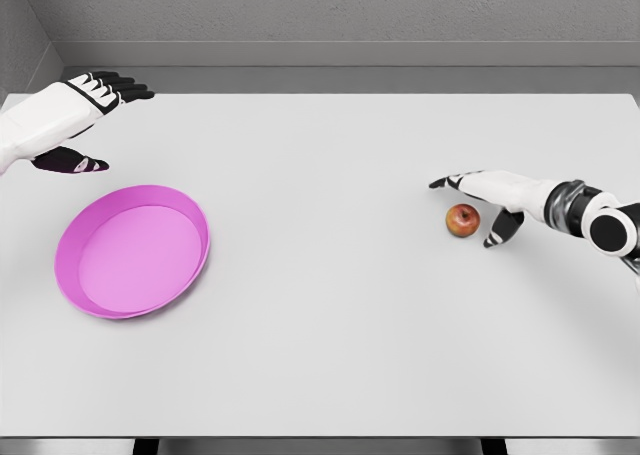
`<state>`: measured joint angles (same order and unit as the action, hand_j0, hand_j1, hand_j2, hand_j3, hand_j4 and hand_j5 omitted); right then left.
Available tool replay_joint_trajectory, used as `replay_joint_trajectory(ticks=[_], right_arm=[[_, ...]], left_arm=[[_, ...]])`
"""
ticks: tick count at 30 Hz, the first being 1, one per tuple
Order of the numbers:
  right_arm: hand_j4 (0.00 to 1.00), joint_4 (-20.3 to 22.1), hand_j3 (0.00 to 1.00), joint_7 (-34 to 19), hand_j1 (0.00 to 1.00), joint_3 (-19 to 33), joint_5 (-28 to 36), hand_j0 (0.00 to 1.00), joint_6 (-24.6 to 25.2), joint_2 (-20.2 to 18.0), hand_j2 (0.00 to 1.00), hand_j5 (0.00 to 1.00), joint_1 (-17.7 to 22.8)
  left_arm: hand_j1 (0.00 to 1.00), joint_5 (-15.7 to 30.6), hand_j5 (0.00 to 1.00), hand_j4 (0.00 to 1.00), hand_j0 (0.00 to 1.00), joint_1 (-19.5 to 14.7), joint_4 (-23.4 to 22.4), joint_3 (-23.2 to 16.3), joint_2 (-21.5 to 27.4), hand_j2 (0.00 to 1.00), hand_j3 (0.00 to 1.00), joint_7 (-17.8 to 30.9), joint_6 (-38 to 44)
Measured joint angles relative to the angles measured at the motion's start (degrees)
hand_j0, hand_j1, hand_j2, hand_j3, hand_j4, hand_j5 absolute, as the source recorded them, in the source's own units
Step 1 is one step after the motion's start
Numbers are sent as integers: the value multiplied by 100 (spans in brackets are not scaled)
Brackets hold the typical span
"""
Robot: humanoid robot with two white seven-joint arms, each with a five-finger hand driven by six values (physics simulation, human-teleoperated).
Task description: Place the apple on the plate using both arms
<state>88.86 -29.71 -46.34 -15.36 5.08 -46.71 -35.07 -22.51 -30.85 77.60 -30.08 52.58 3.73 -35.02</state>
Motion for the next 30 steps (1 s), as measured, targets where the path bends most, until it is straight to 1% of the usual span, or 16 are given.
replay_joint_trajectory(ticks=[4,5,7,10,13,15,16,17,19,21,25,27,30], right_arm=[[99,13,99,-48,99,-20,-7,99,-3,2,99,99,0],[95,18,95,-92,95,-26,-11,95,-11,1,95,95,0],[93,63,93,-218,93,-27,-29,93,-26,-10,93,93,0],[92,108,92,-310,92,-23,-75,92,-44,-29,92,92,0],[88,143,88,-347,88,-10,-50,88,-42,-39,88,88,0],[78,158,78,-392,78,0,-27,78,-47,-46,78,78,0],[69,162,69,-416,69,3,-23,69,-57,-48,69,69,0],[63,165,63,-438,63,7,-27,63,-65,-50,63,63,0],[61,168,61,-478,61,11,-28,61,-74,-48,61,61,-18],[56,172,56,-502,56,11,-14,56,-80,-46,56,56,-35],[51,183,51,-515,51,12,-14,51,-110,-46,51,51,-44],[47,202,47,-517,47,11,-27,47,-118,-46,47,47,-44],[45,217,45,-522,45,11,-11,45,-126,-51,45,45,-44]], left_arm=[[100,-21,100,100,100,0,0,3,0,100,100,0,0],[100,-23,100,100,100,0,0,4,0,100,100,0,0],[100,-25,100,100,100,0,0,3,0,100,100,0,0],[100,-27,100,100,100,0,0,4,0,100,100,0,0],[100,-28,100,100,100,0,0,5,0,100,100,0,0],[100,-28,100,100,100,0,0,2,0,100,100,0,0],[100,-28,100,100,100,0,0,2,0,100,100,0,0],[100,-28,100,100,100,0,0,2,0,100,100,0,0],[100,-28,100,100,100,0,0,4,0,100,100,0,0],[100,-28,100,100,100,0,0,3,0,100,100,0,0],[100,-28,100,100,100,0,0,1,0,100,100,0,0],[100,-28,100,100,100,0,0,0,0,100,100,0,0],[100,-28,100,100,100,0,0,1,0,100,100,0,0]])
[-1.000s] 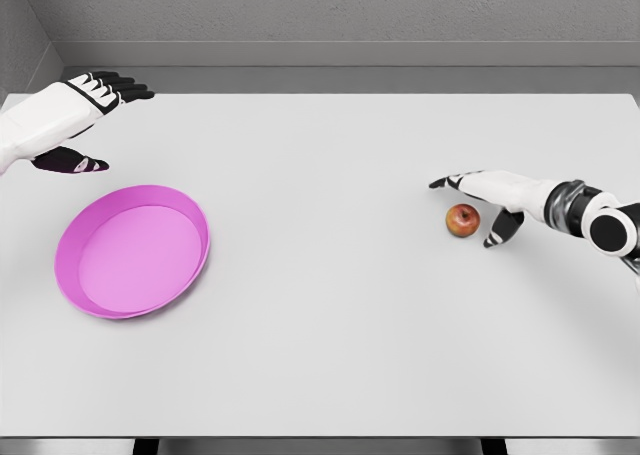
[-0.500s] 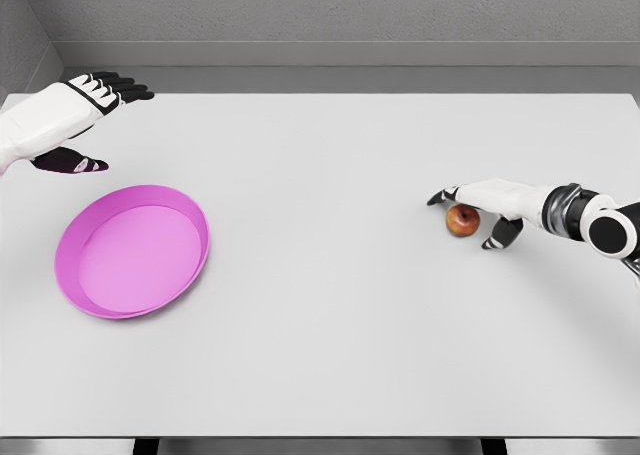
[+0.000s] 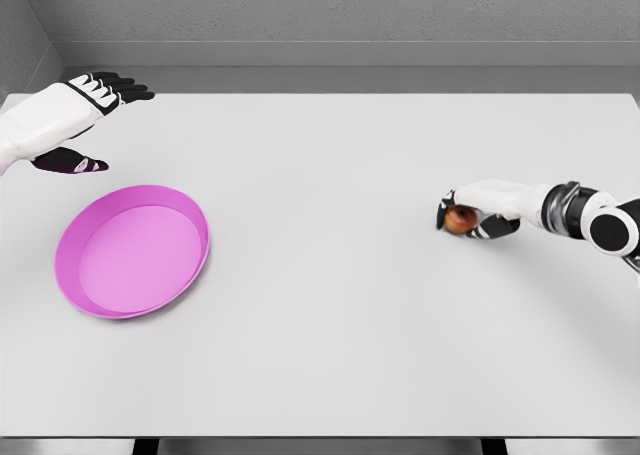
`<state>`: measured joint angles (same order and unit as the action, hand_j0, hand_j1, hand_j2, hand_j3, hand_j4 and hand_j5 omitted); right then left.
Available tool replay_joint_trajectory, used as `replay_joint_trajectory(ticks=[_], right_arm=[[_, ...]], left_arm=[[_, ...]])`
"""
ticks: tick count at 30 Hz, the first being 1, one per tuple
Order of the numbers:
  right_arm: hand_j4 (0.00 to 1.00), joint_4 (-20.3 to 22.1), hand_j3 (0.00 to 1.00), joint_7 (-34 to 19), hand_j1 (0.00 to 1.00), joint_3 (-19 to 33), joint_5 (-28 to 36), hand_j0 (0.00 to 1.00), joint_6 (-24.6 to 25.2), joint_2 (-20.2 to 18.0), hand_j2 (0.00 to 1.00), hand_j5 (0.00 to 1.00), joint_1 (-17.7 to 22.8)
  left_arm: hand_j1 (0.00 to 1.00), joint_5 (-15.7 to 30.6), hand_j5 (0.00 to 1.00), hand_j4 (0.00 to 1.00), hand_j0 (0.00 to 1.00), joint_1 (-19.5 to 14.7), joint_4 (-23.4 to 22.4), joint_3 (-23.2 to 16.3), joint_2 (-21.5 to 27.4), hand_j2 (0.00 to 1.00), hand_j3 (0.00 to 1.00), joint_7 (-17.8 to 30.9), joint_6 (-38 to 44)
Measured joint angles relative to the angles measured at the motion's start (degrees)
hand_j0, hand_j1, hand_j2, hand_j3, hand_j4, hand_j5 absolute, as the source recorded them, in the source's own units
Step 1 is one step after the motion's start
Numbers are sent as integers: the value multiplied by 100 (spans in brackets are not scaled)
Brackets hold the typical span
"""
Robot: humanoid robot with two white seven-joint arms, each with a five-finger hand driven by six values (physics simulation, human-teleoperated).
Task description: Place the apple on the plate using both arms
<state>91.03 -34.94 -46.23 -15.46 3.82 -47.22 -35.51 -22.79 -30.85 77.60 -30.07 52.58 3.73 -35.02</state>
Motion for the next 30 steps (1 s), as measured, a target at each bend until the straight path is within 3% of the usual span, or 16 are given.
replay_joint_trajectory(ticks=[11,20,30], right_arm=[[42,155,42,-9,42,74,26,42,7,-16,42,42,-53],[40,560,40,-10,40,232,28,40,16,4,40,40,-132],[40,876,40,-11,40,222,23,40,1,287,40,40,-167]], left_arm=[[100,0,100,100,100,0,0,2,1,100,100,0,0],[100,7,100,100,100,0,0,5,8,100,100,0,0],[100,6,100,100,100,0,0,6,9,100,100,0,0]])
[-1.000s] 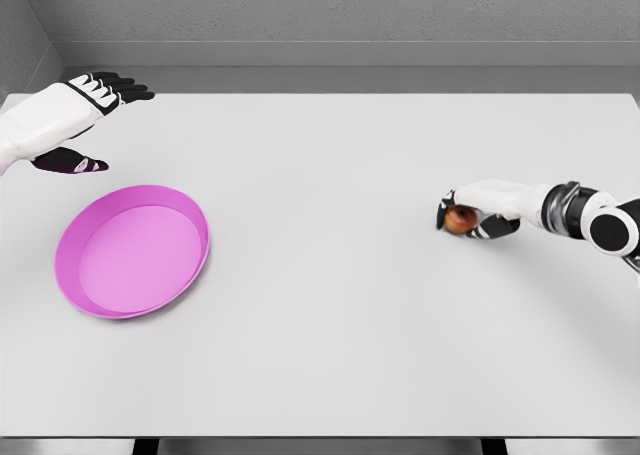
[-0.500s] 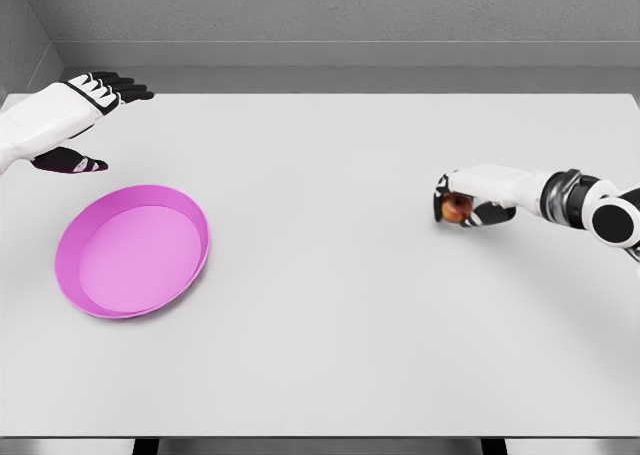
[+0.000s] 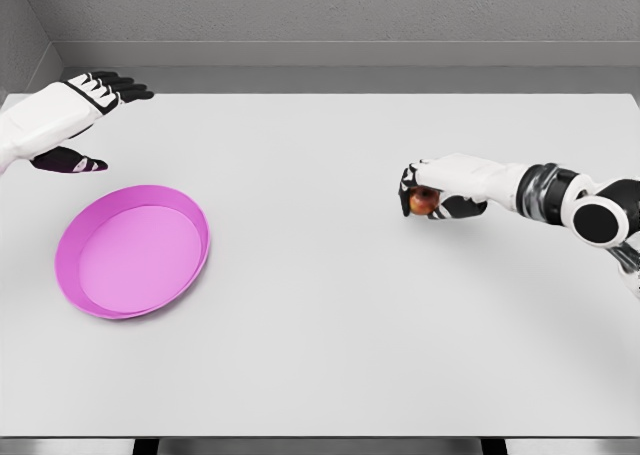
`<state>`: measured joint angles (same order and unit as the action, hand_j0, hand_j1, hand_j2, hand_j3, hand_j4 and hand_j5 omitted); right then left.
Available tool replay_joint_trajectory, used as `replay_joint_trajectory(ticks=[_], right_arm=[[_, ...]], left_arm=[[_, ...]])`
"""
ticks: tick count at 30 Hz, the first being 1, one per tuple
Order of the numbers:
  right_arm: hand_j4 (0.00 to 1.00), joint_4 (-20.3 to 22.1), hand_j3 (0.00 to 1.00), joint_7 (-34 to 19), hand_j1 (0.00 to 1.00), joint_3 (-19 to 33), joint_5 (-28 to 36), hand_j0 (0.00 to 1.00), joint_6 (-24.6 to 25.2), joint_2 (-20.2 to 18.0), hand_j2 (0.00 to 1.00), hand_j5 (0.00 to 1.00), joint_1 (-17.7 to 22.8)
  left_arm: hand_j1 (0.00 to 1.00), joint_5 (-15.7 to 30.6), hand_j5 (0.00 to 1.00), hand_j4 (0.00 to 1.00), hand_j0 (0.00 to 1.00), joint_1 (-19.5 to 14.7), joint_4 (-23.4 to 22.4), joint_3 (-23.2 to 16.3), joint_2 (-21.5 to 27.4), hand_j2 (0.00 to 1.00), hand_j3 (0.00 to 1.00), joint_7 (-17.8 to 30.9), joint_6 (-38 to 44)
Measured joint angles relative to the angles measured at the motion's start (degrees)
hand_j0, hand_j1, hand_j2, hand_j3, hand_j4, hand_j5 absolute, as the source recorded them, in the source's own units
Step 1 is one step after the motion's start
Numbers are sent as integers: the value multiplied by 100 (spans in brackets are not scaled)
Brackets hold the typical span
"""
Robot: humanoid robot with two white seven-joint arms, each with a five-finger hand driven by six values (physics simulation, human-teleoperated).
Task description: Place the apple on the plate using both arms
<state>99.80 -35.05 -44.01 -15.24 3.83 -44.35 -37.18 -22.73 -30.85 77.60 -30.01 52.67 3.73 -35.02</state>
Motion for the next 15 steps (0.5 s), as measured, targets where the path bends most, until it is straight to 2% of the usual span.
replay_joint_trajectory(ticks=[15], right_arm=[[40,55,40,-3,40,-192,-18,40,-246,871,40,40,-88]], left_arm=[[100,3,100,100,100,0,0,0,0,100,100,0,0]])
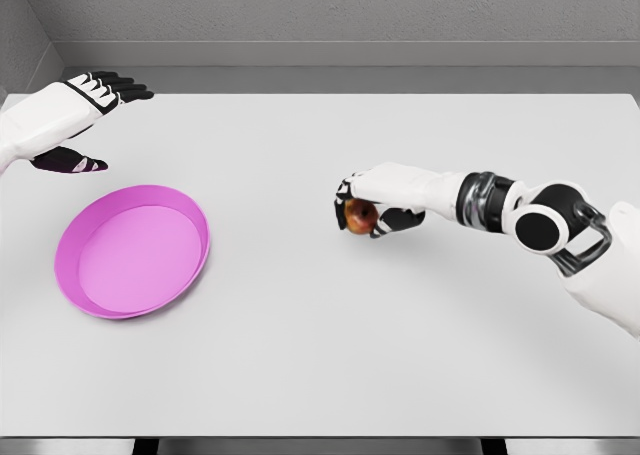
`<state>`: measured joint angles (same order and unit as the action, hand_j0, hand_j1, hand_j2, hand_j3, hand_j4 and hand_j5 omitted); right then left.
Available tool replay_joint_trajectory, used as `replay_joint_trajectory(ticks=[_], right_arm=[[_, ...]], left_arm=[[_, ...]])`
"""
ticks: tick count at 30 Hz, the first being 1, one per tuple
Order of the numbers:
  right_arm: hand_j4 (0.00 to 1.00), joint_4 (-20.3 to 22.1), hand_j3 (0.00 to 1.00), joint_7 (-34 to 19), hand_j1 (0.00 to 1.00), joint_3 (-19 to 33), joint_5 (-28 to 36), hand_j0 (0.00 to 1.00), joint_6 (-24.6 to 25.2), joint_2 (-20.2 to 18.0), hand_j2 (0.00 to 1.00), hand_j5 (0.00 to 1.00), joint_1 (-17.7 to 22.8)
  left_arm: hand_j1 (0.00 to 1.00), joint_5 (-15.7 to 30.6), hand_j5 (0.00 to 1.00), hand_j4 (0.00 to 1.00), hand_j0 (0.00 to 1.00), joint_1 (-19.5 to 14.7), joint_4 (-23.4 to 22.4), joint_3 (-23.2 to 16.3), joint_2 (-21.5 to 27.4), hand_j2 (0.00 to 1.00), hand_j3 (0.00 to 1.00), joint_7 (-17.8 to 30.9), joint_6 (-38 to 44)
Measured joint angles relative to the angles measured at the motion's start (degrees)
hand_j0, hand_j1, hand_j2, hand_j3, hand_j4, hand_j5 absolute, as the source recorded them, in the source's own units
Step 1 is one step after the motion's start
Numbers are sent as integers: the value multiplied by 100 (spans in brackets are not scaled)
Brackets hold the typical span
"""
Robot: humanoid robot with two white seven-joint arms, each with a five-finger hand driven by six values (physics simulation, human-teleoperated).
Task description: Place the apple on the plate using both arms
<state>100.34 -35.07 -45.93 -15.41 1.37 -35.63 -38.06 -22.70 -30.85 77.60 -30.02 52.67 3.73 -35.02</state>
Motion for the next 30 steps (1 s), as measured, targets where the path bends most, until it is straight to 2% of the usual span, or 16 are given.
replay_joint_trajectory(ticks=[7,12,13,14,22,24,26,28,30], right_arm=[[41,1,41,2,41,-166,7,41,-6,315,41,41,-105],[41,1,41,3,41,-249,10,41,3,400,41,41,-141],[50,1,50,3,50,-255,10,50,4,406,50,50,-141],[100,1,100,3,100,-259,10,100,12,408,100,100,-141],[100,1,100,5,100,-245,10,100,13,368,100,100,-149],[100,2,100,4,100,-62,14,100,3,121,100,100,-44],[100,2,100,4,100,347,12,100,-64,-308,100,100,35],[100,-3,100,4,100,922,14,100,-150,-791,100,100,491],[100,-18,100,4,100,1553,18,100,-285,-1220,100,100,756]], left_arm=[[100,0,100,100,100,0,0,0,1,100,100,0,0],[100,0,100,100,100,0,0,0,0,100,100,0,0],[100,0,100,100,100,0,0,0,0,100,100,0,0],[100,0,100,100,100,0,0,0,0,100,100,0,0],[100,0,100,100,100,0,0,0,0,100,100,0,0],[100,0,100,100,100,0,0,-1,0,100,100,0,0],[100,4,100,100,100,0,0,-1,1,100,100,0,0],[100,4,100,100,100,8,3,0,5,100,100,0,0],[100,-3,100,100,100,0,16,1,6,100,100,0,0]])
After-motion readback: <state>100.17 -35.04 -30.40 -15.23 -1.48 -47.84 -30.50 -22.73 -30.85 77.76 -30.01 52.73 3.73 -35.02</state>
